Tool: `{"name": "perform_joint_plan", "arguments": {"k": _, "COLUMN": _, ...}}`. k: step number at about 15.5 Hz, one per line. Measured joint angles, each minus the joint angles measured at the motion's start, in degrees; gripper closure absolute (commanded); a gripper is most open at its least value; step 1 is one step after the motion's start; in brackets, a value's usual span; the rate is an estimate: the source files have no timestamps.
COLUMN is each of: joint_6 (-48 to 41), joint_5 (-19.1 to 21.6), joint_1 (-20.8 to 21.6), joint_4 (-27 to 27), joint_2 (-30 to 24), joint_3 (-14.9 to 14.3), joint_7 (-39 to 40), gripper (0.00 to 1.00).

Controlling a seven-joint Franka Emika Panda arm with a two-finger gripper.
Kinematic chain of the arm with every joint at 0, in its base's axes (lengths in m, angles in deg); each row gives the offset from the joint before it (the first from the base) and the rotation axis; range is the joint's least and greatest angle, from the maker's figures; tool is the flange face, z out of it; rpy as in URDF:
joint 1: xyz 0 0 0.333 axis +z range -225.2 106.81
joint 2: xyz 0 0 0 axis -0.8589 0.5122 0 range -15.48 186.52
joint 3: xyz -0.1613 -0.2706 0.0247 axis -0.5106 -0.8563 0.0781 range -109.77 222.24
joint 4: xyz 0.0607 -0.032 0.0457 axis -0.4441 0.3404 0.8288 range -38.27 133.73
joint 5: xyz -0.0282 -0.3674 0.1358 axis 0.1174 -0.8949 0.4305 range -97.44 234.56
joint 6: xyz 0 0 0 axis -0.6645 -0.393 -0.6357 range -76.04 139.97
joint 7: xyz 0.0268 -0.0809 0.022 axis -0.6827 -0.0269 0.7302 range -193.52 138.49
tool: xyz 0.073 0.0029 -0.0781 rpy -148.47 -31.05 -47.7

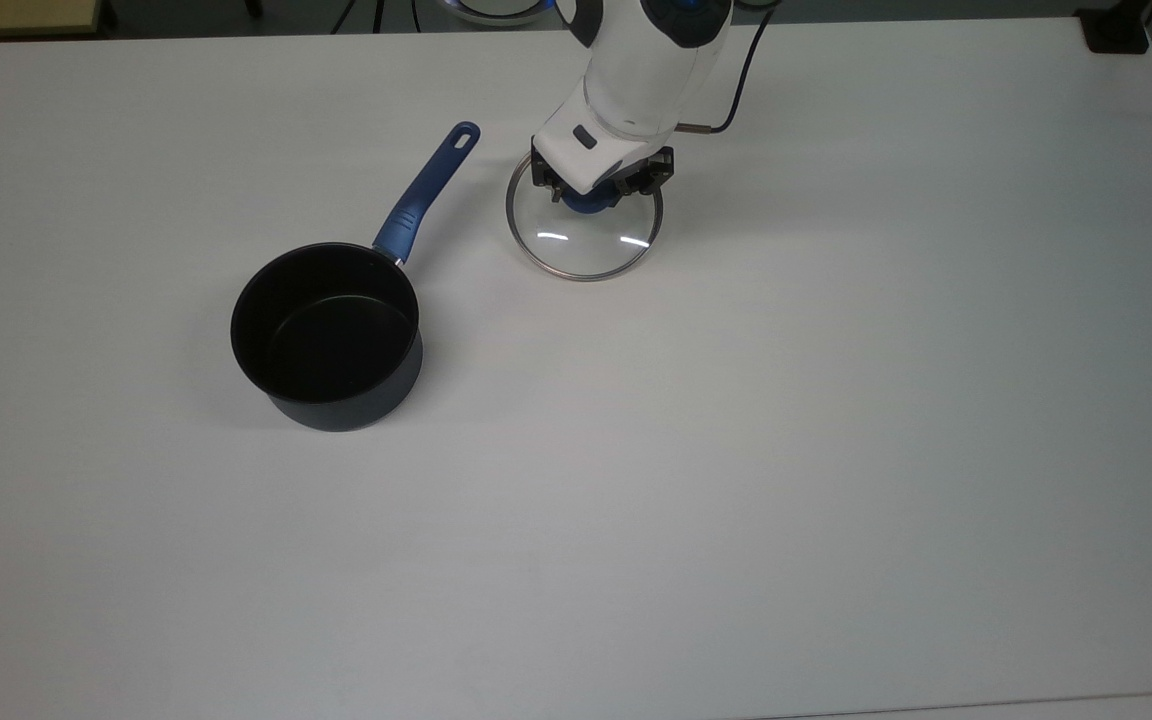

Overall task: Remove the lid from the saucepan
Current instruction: 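Lower the glass lid onto the table beside the saucepan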

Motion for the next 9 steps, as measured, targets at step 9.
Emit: {"name": "perform_joint_plan", "arguments": {"k": 9, "joint_6": 0.0, "joint_5": -0.9, "joint_1": 0.4, "joint_4": 0.3, "joint_2": 0.8, "joint_3": 0.0, "joint_7": 0.0, "gripper": 0.27}}
